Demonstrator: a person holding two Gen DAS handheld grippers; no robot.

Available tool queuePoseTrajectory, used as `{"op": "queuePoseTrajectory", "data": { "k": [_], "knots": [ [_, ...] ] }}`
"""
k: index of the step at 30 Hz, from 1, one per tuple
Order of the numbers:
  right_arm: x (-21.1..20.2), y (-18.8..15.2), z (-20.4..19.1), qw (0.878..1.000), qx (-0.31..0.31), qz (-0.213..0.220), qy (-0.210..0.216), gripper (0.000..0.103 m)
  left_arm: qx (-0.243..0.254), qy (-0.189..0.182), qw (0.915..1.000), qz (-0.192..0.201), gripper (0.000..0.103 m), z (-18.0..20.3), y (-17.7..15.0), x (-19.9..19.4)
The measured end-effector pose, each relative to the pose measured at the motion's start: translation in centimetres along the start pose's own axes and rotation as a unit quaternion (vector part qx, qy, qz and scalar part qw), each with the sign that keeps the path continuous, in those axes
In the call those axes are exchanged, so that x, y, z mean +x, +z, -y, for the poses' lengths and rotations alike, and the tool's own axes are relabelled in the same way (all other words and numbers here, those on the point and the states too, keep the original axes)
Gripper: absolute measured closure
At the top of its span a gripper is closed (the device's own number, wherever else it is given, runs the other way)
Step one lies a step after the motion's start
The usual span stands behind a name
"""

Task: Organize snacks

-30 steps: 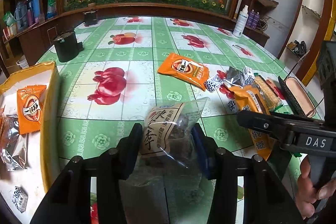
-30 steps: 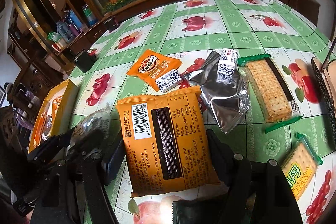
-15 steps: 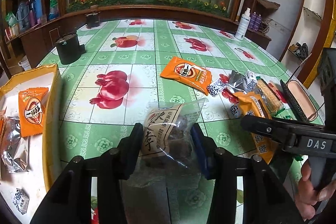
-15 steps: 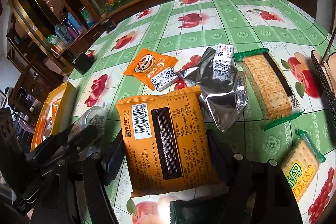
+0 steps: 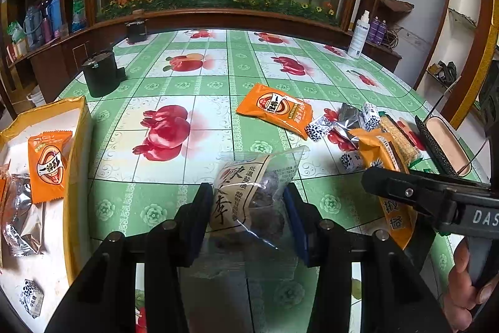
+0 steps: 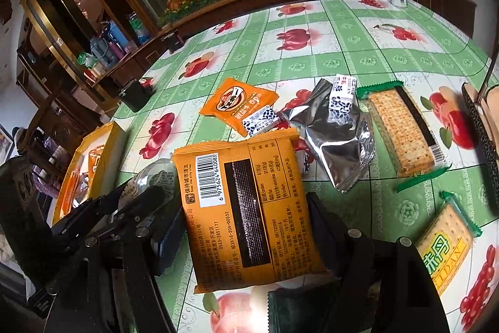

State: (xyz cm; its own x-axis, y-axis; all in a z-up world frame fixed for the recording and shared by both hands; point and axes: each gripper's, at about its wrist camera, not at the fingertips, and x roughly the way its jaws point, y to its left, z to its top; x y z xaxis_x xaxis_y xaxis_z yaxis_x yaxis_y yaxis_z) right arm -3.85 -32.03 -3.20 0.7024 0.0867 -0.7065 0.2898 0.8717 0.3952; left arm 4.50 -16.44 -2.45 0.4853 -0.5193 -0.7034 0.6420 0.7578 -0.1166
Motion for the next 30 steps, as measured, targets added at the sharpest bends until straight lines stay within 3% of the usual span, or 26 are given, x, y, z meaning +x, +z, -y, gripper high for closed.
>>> {"op": "queuePoseTrajectory", "data": {
  "k": [15,30],
  "knots": [
    [0.26,0.17,0.93,1.000,0.016,0.002,-0.022,0.026,0.005,0.004,1.0000,0.007,0.058,0.05,-0.12,-0.29],
    [-0.03,0.27,1.04,1.000,0.021,0.006,-0.017,0.026,0.007,0.005,0.9999,0.007,0.059,0.13,-0.11,-0.28]
  ]
}}
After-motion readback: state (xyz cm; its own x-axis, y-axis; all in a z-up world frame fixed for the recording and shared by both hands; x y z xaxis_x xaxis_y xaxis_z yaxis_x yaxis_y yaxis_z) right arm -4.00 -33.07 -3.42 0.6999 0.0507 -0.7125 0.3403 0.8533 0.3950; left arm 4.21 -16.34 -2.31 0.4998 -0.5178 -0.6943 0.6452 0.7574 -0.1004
